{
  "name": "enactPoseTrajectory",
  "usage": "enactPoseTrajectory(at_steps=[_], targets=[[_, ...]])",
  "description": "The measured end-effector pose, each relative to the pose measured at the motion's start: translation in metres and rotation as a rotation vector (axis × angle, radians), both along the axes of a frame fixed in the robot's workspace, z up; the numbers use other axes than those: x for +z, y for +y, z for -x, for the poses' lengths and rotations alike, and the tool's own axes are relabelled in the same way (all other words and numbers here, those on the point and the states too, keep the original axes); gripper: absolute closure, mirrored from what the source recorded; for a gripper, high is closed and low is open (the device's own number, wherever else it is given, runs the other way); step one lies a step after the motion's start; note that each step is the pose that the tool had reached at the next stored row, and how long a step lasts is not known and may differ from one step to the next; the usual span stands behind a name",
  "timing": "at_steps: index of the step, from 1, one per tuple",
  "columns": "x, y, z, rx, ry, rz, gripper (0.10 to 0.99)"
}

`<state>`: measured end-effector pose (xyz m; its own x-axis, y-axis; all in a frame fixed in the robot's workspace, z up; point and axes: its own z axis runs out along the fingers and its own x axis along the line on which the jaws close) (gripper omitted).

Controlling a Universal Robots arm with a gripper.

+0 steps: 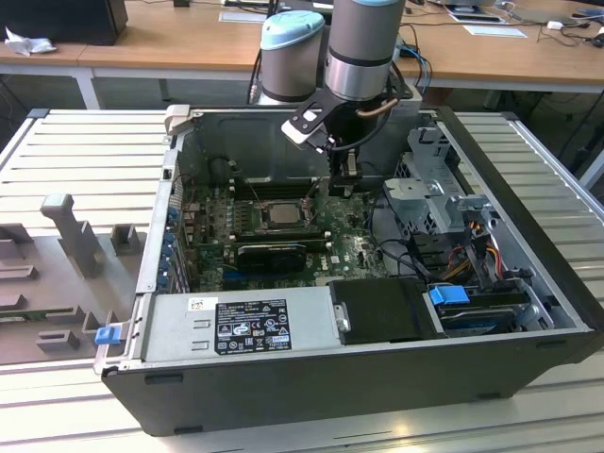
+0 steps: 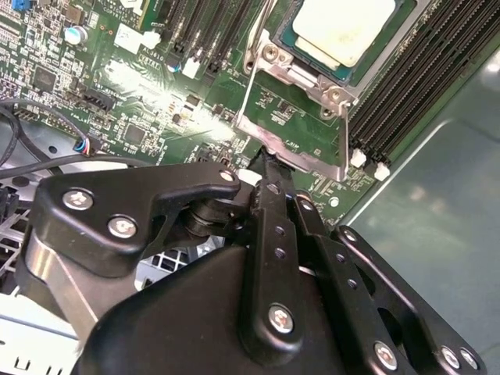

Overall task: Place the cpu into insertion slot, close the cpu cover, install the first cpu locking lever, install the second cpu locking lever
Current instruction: 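Close the cpu cover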

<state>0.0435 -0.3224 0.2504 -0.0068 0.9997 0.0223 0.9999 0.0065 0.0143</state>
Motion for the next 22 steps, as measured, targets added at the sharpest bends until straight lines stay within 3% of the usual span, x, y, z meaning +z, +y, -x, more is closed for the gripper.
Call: enactPoseTrajectory(at_steps=[22], targets=[[0.0000,0.0000,0.0087,0.000,0.0000,0.000,0.980]])
